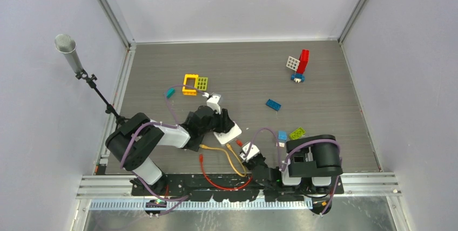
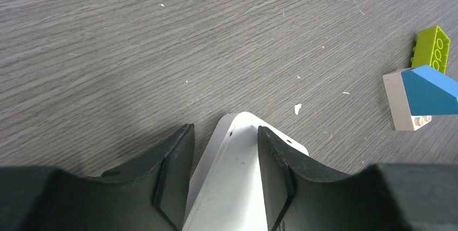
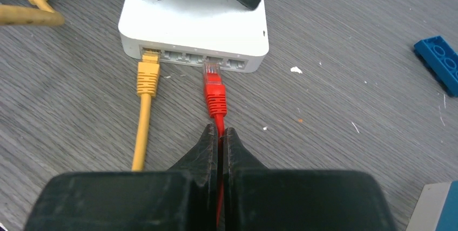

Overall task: Insert the plug into the switch port
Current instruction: Insert the connector into the switch port.

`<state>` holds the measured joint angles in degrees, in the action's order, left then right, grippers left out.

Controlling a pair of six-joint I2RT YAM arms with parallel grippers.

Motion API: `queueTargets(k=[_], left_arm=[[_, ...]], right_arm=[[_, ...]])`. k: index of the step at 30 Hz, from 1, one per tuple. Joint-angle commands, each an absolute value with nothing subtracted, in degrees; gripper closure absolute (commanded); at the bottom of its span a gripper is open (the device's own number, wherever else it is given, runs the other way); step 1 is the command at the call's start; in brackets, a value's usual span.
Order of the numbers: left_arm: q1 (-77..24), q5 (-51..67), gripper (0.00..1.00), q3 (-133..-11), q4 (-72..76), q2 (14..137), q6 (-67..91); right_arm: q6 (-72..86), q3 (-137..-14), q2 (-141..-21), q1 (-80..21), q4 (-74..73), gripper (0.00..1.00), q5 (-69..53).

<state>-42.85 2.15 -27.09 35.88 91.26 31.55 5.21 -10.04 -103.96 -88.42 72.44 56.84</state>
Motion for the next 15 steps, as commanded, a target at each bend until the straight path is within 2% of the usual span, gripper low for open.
queueTargets(k=[1, 15], left_arm=[[-43.0, 0.4, 0.53, -25.5, 28.9, 92.0, 30.4], [-43.0, 0.7, 0.53, -25.7, 29.3, 92.6, 30.5]], right_arm=[[1.8, -12.5, -101.6, -89.1, 71.4, 1.0, 57.7], [0.8, -14.4, -100.6, -89.5, 68.3, 0.99, 63.3]])
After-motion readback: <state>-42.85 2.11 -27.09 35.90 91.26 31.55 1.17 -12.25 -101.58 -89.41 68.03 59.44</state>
